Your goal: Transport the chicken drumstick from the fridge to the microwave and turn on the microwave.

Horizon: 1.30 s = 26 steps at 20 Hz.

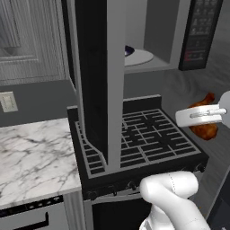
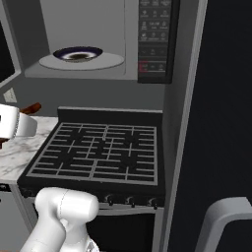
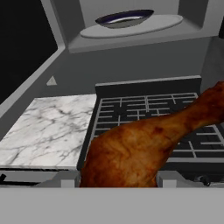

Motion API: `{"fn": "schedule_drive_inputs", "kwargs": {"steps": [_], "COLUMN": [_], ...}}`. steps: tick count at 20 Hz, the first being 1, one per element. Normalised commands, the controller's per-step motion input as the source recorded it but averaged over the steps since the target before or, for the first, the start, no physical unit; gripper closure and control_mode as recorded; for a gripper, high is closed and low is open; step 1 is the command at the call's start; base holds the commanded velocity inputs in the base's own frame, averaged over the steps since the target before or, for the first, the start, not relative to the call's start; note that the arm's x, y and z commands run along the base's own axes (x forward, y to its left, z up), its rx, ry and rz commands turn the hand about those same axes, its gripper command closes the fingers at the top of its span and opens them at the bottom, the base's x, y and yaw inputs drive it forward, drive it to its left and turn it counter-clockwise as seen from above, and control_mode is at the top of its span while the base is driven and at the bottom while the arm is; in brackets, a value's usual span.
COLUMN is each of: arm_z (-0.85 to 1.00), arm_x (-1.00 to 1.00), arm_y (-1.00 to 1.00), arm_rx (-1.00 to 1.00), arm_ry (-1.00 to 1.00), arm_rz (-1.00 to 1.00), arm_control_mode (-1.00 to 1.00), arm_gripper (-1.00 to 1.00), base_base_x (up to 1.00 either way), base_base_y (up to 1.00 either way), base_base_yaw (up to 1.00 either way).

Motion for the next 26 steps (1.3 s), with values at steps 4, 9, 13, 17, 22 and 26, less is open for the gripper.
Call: {"fn": "schedule_drive_inputs", "kwargs": {"steps": [4, 9, 13, 17, 22, 26], "arm_z": [0.0, 0.0, 0.0, 0.0, 0.0, 0.14], "arm_x": [0.0, 0.0, 0.0, 0.0, 0.03, 0.1], "arm_y": [0.0, 0.0, 0.0, 0.0, 0.01, 0.0], "arm_rx": [0.0, 0.0, 0.0, 0.0, 0.0, 0.0], "arm_ry": [0.0, 0.0, 0.0, 0.0, -0.02, -0.06], "arm_rz": [0.0, 0.0, 0.0, 0.0, 0.0, 0.0], "arm_control_mode": [-1.0, -1.0, -1.0, -1.0, -1.0, -1.0], "arm_gripper": [1.0, 1.0, 1.0, 1.0, 1.0, 1.0], "base_base_x": [0.0, 0.0, 0.0, 0.0, 0.0, 0.0], "base_base_y": [0.0, 0.0, 0.0, 0.0, 0.0, 0.0], "base_base_yaw": [0.0, 0.0, 0.0, 0.0, 0.0, 0.0]}}
